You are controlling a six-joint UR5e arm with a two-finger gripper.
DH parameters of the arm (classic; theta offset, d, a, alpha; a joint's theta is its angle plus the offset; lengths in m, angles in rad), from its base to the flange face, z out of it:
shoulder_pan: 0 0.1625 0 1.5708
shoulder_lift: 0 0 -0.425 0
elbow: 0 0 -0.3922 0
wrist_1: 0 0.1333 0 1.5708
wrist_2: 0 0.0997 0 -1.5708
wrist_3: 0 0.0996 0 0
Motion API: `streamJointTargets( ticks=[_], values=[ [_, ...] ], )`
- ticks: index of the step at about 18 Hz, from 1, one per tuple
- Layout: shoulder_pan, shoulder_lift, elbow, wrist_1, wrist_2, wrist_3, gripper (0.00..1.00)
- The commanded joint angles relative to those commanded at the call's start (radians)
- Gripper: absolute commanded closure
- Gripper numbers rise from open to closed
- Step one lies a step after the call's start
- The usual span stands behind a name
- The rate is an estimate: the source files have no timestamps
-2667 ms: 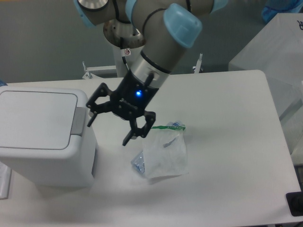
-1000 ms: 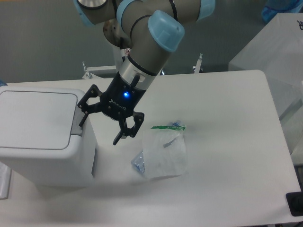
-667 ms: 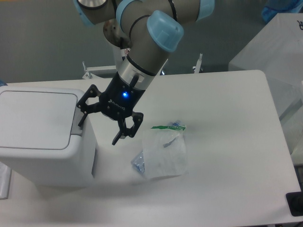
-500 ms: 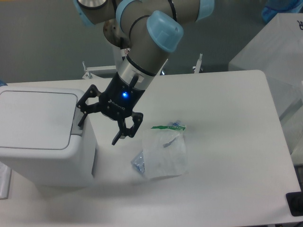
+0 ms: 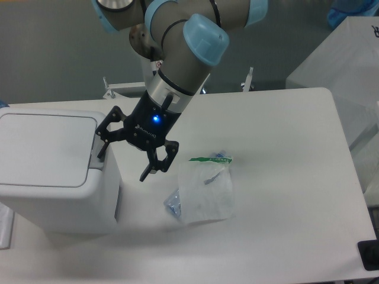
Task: Open the trash can
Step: 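Push the lid upward with the gripper finger to flip it open, then withdraw the gripper from the open trash can back over the bag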
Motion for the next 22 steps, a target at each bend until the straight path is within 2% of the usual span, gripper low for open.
streamJointTargets(
  ticks=[15,22],
  values=[
    [0.003,-0.002,0.000,0.005,-0.002,0.006,0.00],
    [0.041,0.000,0.015,0.017,-0.006,-0.018,0.00]
  ],
)
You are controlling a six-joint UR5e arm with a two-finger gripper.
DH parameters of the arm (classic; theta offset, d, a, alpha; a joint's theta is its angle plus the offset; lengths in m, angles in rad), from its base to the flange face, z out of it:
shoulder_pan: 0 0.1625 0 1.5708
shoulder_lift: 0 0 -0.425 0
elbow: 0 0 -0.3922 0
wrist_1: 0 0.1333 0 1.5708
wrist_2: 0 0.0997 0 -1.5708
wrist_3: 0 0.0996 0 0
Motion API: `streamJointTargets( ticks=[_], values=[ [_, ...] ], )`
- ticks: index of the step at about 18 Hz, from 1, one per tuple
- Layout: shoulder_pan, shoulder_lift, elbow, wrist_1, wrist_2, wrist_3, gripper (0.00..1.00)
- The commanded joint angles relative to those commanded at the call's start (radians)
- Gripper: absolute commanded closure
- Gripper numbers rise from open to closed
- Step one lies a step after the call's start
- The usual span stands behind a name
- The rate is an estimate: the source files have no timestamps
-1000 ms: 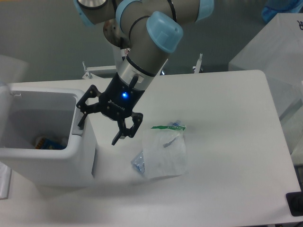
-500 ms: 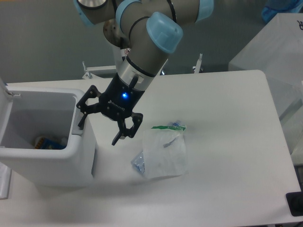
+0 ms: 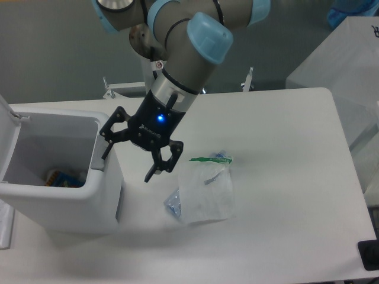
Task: Open the trash can
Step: 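Withdraw the gripper from the open trash can back over the bag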
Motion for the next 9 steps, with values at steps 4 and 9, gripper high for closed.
streamJointTargets(
  ticks=[4,9],
  values=[
    [0.043,0.000,0.002,0.000,0.000,0.003,0.00],
    [0.147,-0.029,0.018,0.023,0.011,0.028,0.00]
  ],
)
